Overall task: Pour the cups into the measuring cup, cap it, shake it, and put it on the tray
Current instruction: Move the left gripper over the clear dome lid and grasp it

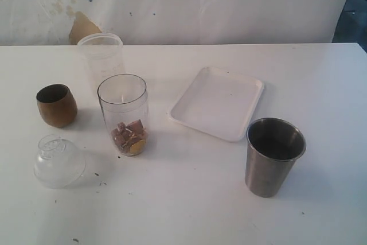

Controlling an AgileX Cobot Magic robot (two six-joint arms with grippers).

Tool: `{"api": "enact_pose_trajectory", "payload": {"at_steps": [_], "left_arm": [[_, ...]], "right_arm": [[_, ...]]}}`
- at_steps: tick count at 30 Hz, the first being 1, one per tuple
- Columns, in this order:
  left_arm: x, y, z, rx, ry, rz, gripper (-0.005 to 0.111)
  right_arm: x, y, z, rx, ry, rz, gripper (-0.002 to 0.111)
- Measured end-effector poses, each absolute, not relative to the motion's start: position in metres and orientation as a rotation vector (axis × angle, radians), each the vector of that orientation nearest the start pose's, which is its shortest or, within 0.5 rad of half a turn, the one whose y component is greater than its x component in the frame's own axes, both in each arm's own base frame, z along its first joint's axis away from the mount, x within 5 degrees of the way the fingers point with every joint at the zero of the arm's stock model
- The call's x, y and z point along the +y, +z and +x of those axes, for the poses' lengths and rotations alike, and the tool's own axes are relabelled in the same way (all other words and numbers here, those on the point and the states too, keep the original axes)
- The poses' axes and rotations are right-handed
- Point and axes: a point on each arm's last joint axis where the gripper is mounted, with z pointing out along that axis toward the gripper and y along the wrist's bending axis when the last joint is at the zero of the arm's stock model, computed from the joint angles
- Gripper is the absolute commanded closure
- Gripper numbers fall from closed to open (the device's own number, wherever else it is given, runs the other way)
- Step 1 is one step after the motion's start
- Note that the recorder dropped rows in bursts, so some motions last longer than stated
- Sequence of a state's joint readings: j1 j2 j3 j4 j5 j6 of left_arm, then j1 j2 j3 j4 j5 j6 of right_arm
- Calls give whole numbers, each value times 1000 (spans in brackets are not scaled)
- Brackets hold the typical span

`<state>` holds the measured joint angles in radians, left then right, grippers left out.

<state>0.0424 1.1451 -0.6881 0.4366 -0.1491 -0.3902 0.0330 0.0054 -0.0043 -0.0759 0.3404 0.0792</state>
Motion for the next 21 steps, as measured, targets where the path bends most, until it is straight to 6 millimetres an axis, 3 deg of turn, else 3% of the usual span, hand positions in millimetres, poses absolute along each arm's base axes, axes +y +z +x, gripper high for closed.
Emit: {"api": "enact_pose_trajectory", "payload": {"at_steps": [3,8,9,13,18,21], "left_arm": [[10,302,232,1940,30,-72,99],[-7,280,214,2257,31,-31,51],[-14,277,212,2298,-5,5,47],[-38,260,207,2465,-160,99,54],[-55,224,218,2675,-205,186,49],[-64,209,228,2690,-215,226,46]], "right_arm": [[-1,184,54,1824,6,-5,108],[-1,184,54,1824,6,-5,108],[-1,184,54,1824,6,-5,108],[-1,184,54,1824,6,-5,108],[-1,184,54,1824,6,-5,108],[-1,184,54,1824,6,-5,108]]}}
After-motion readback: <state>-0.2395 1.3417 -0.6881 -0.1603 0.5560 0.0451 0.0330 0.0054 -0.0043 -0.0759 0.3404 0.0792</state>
